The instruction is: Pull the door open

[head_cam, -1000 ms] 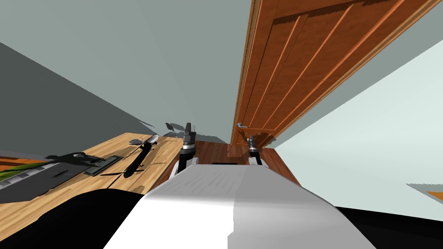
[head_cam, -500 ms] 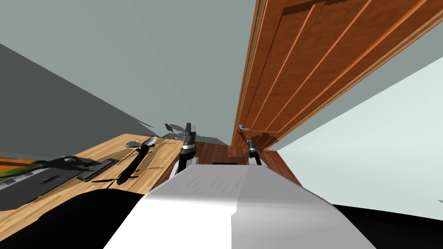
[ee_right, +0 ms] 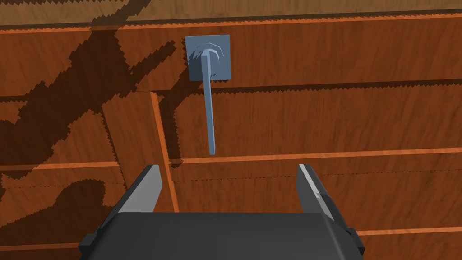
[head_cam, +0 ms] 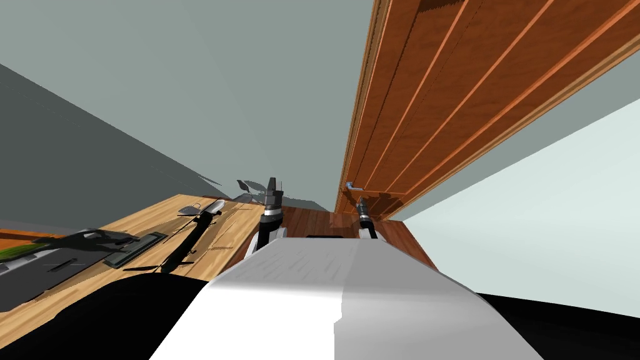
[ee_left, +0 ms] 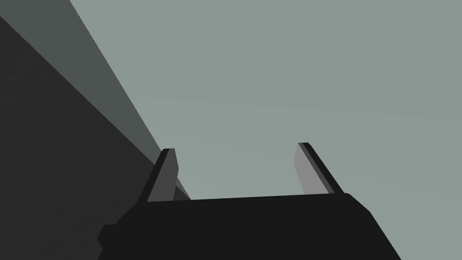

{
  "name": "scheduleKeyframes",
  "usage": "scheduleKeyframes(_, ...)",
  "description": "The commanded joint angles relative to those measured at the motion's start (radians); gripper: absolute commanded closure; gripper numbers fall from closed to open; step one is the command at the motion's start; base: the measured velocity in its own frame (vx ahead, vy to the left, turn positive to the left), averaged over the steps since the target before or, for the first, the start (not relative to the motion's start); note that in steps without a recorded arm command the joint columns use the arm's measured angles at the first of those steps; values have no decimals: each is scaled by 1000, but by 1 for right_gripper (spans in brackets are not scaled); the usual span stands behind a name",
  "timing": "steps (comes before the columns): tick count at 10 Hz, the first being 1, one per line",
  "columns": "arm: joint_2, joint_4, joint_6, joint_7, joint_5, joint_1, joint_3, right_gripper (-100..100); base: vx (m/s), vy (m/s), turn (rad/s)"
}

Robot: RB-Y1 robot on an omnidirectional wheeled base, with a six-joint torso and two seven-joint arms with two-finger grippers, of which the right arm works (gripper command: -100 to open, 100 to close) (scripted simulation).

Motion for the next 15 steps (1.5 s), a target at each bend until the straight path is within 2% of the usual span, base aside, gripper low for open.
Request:
scheduleKeyframes(1, -2, 36, -4, 0, -1, -13, 0, -100, 105, 6, 23)
scheduleKeyframes(4, -5, 101, -12, 0, -2, -36, -2, -100, 116, -2, 19)
scheduleKeyframes(5, -5, 90, -11, 0, -2, -33, -2, -100, 48, 4, 5)
scheduleKeyframes(9, -59, 118, -41, -44, -22, -5, -28, -100, 190, 40, 130)
scheduleKeyframes(10, -59, 118, -41, -44, -22, -5, -28, -100, 137, 39, 45)
scheduleKeyframes(11, -88, 132, -57, -68, -33, 10, -42, -100, 171, 22, 143)
scheduleKeyframes(12, -94, 135, -60, -73, -36, 13, -45, -100, 205, 7, 171)
scheduleKeyframes(13, -110, 143, -69, -86, -41, 21, -53, -100, 223, -25, 121)
scheduleKeyframes(14, -118, 147, -73, -92, -44, 26, -57, -100, 199, -39, 95)
scheduleKeyframes(15, -111, 144, -66, -85, -42, 21, -54, -100, 80, -20, 18)
